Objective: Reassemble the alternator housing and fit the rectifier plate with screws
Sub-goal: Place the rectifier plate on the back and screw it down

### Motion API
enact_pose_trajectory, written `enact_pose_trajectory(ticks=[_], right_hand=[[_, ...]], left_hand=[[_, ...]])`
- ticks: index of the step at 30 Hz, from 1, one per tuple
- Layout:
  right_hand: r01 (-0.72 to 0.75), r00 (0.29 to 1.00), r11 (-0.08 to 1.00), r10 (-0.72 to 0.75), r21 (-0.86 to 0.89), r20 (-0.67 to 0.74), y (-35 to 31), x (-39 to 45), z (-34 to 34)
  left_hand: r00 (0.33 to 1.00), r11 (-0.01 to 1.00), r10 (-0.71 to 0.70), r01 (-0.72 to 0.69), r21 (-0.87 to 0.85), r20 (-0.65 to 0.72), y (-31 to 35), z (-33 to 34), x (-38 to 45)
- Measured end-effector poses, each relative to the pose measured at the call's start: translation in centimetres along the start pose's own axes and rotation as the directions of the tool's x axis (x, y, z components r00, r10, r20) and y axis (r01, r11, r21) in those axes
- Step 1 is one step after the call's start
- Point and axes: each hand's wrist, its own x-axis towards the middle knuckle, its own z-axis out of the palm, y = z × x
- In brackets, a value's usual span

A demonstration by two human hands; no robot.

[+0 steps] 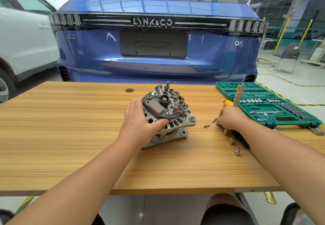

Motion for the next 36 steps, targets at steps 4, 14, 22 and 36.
enact_pose_trajectory(ticks=[4, 14, 22, 36], right_hand=[[-0.011, 1.0, 0.994, 0.013, 0.111, -0.015, 0.1, -0.3, -0.2], [0.24, 0.955, 0.757, -0.072, 0.608, -0.287, -3.8, -2.7, -2.9], [0.438, 0.895, 0.431, -0.286, 0.789, -0.341, -9.8, -7.0, -7.6], [0.469, 0.824, 0.33, -0.498, 0.819, -0.272, -13.0, -6.8, -9.1]], left_hand=[[1.0, 1.0, -0.003, 0.003, 0.022, 0.008, -0.1, 0.0, 0.0], [1.0, 0.999, 0.013, -0.015, 0.049, 0.026, -0.2, -0.2, 0.1], [0.998, 0.999, 0.016, -0.019, 0.046, 0.062, -0.3, -1.2, 0.6], [0.959, 1.0, 0.01, -0.002, -0.028, 0.282, -1.7, -3.9, 2.6]])
